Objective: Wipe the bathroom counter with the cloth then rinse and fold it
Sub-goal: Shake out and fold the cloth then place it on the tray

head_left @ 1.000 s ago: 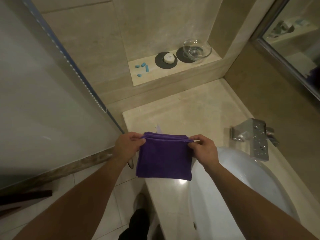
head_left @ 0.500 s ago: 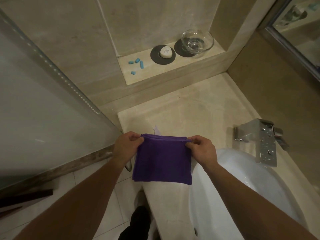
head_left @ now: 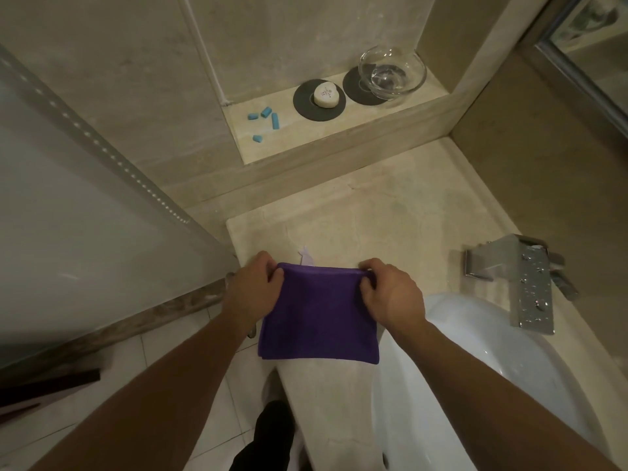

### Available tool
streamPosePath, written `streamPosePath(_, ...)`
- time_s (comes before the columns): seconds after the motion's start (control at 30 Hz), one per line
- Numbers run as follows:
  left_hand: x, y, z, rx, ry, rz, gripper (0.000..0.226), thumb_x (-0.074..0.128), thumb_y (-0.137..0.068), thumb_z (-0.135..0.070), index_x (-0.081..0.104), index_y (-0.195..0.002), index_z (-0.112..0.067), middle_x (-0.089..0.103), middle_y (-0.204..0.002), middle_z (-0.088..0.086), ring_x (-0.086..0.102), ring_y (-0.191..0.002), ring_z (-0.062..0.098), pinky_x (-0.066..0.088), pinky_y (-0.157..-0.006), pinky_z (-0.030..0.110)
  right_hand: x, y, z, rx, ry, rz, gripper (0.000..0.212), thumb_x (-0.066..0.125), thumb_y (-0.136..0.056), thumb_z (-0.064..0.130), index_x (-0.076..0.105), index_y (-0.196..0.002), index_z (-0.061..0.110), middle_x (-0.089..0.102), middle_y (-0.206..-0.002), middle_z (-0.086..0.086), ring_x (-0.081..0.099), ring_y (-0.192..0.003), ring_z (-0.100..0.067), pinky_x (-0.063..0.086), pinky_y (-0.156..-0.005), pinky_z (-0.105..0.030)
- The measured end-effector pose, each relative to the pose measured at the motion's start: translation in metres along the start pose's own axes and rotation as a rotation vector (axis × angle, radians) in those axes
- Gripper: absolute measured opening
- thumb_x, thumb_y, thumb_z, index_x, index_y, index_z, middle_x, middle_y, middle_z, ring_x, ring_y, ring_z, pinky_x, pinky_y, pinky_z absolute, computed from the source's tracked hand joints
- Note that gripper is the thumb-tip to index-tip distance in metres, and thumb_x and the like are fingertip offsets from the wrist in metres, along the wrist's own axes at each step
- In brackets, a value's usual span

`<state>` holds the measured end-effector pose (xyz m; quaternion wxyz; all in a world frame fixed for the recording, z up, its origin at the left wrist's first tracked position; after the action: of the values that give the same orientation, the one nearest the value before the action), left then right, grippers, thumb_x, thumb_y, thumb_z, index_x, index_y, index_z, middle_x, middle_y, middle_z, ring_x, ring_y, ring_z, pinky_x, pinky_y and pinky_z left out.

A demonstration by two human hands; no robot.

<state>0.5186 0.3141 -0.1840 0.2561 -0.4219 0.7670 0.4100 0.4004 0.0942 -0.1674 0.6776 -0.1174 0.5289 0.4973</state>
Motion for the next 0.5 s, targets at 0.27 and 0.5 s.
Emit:
streamPosePath(0.27, 0.001, -0.005, -0.013, 0.325, -0.294, 0.074, 0.050, 0.052, -0.095, -0.044, 0.047, -0.141, -0.025, 0.046, -0.136, -0.002, 0.047, -0.121, 0.018, 0.049, -0.096, 0.035, -0.004, -0.003, 0.008, -0.243, 0.186, 0.091, 0.044, 0.050, -0.096, 0.029, 0.054, -0.139, 0.024, 0.052, -0.137, 0.002, 0.049, -0.121, -0.019, 0.049, -0.091, -0.032)
streamPosePath(0.5, -0.009, -0.017, -0.033, 0.327, -0.427, 0.245, 0.043, 0.060, -0.093, -0.039, 0.054, -0.134, -0.026, 0.053, -0.126, -0.001, 0.051, -0.113, 0.019, 0.048, -0.094, 0.036, -0.012, -0.015, 0.020, -0.227, 0.243, 0.202, 0.035, 0.055, -0.091, 0.022, 0.060, -0.126, 0.018, 0.056, -0.126, -0.006, 0.050, -0.113, -0.026, 0.043, -0.089, -0.029)
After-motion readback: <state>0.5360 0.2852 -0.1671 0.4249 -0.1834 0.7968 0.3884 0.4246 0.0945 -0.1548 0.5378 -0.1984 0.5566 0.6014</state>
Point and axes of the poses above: each hand's wrist, its own y-axis away from the middle knuckle, its own x-axis out of the palm, z = x × y, the point moved 2 cm from there along -y, towards the middle knuckle
